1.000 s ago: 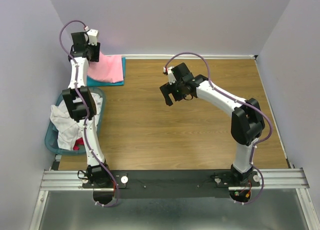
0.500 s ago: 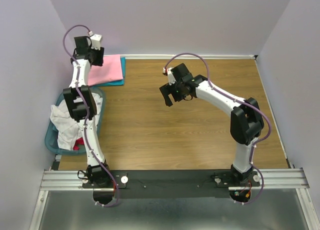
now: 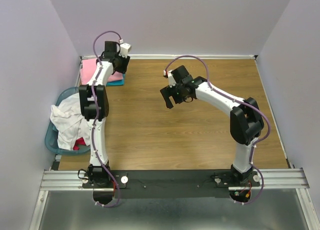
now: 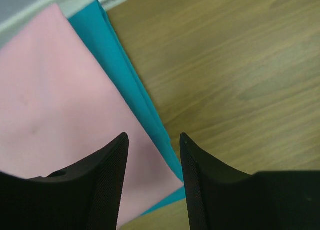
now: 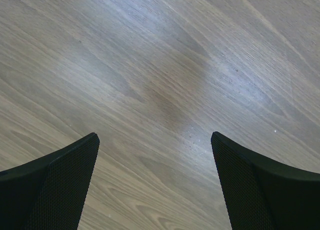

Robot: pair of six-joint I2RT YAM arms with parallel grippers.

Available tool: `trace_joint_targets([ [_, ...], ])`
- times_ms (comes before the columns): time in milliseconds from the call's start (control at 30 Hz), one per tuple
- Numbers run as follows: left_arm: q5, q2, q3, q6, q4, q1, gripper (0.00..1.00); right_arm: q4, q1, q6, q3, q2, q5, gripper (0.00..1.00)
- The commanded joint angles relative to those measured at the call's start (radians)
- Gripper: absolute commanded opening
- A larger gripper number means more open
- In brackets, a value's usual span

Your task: Fold and stack the t-shirts

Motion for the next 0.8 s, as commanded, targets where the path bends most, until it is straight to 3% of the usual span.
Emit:
trace_joint_targets([
  [0,-0.050,-0.127,-0.093,0.074,-0.023,-0.008,0.52,-0.014,-0.001,0.009,-0.018,-0.010,-0.004,1.00],
  [100,-0.100,-0.178,-0.150,0.154,-0.035,-0.019,0.43,-0.014,-0.001,0.009,-0.022,-0.013,-0.007,1.00],
  [233,-0.181,-0.213,-0.181,0.231,-0.053,-0.040,0.40,-0.013,-0.001,0.011,-0.022,-0.008,-0.013,1.00],
  [500,-0.200,-0.209,-0.169,0.392,-0.119,-0.094,0.43,-0.014,-0.001,0.012,-0.018,-0.002,-0.016,1.00],
  [767,-0.318,-0.117,-0.104,0.426,-0.216,-0.126,0.51,-0.014,0.001,0.012,-0.019,-0.004,-0.015,1.00],
])
